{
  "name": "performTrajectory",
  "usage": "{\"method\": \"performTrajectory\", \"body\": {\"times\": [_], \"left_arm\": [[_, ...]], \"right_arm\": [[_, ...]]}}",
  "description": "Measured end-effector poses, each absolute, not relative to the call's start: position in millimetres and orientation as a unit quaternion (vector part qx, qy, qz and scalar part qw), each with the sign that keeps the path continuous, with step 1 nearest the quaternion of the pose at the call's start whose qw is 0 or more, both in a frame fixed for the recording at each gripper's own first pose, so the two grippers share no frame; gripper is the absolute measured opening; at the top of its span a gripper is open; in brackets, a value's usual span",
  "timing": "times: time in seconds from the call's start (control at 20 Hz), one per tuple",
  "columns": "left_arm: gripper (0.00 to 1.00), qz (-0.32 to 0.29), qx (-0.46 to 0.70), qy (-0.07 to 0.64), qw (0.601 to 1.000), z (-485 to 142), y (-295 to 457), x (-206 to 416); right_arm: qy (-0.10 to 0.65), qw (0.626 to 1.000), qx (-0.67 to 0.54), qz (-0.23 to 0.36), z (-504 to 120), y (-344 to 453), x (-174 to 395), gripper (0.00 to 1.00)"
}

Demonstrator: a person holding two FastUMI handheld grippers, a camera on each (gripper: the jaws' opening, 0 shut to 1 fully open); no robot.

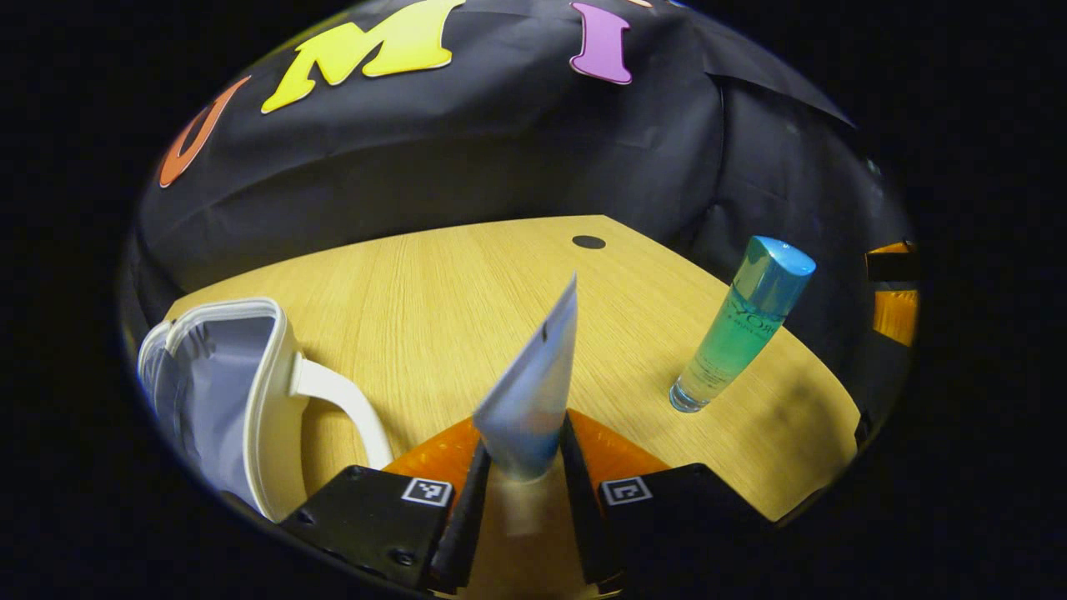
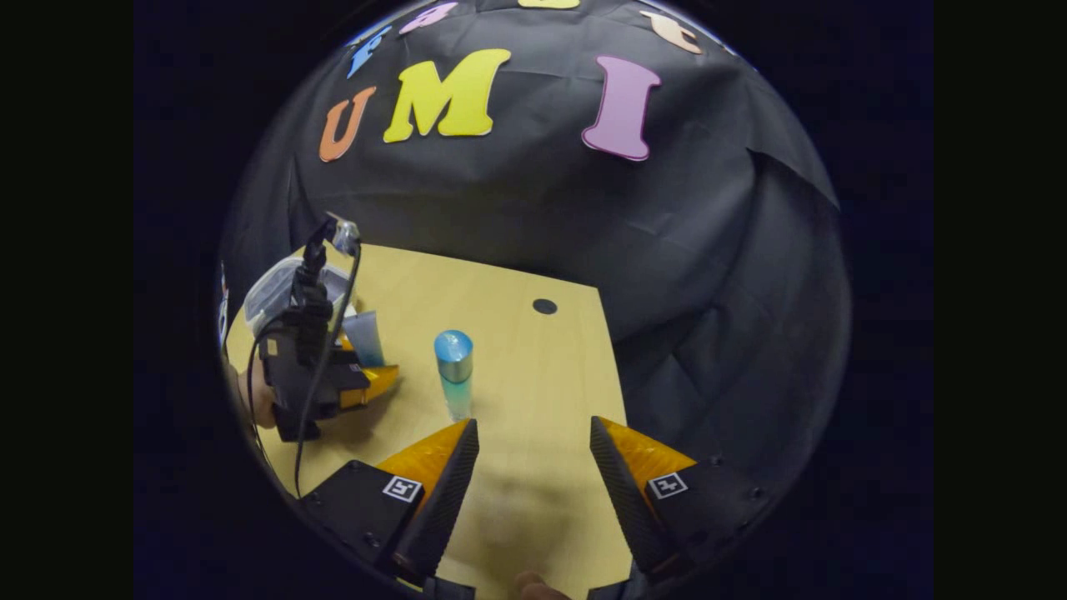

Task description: First open the suitcase, pack the skin care products into it, and then close the suitcase.

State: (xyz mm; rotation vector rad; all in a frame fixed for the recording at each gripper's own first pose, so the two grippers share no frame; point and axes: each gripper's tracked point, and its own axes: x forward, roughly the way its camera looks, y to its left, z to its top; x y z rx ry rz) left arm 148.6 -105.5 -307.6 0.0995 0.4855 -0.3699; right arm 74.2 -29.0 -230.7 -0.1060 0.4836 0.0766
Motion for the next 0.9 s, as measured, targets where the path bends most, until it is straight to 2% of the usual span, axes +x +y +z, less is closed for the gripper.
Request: {"method": "performTrajectory", "body": {"times": [0.05,0.1,0.3,0.35,0.4,0.5,0.75,0.85,0.9], "left_arm": [[0.47,-0.185,0.044,0.24,0.952,-309,-109,150],[0.44,-0.186,0.041,0.244,0.951,-309,-111,146],[0.41,-0.152,0.049,0.24,0.958,-297,-104,129],[0.46,-0.154,0.042,0.24,0.957,-291,-107,121],[0.4,-0.156,0.035,0.239,0.958,-285,-108,112],[0.4,-0.148,0.032,0.233,0.961,-271,-104,97],[0.39,-0.036,0.026,0.22,0.974,-241,-51,59],[0.39,-0.033,0.022,0.216,0.976,-232,-39,47],[0.39,-0.035,0.027,0.211,0.977,-226,-33,40]], "right_arm": [[0.237,0.969,-0.047,0.047,-231,-23,81,0.8],[0.235,0.97,-0.042,0.056,-232,-16,88,0.8],[0.237,0.967,-0.005,0.096,-240,15,117,0.79],[0.237,0.966,0.014,0.107,-240,25,123,0.8],[0.237,0.965,0.02,0.107,-244,27,131,0.8],[0.238,0.965,0.018,0.105,-251,32,145,0.8],[0.239,0.965,0.023,0.105,-262,47,159,0.8],[0.243,0.965,0.018,0.094,-268,48,160,0.8],[0.244,0.965,0.018,0.091,-270,50,162,0.76]]}}
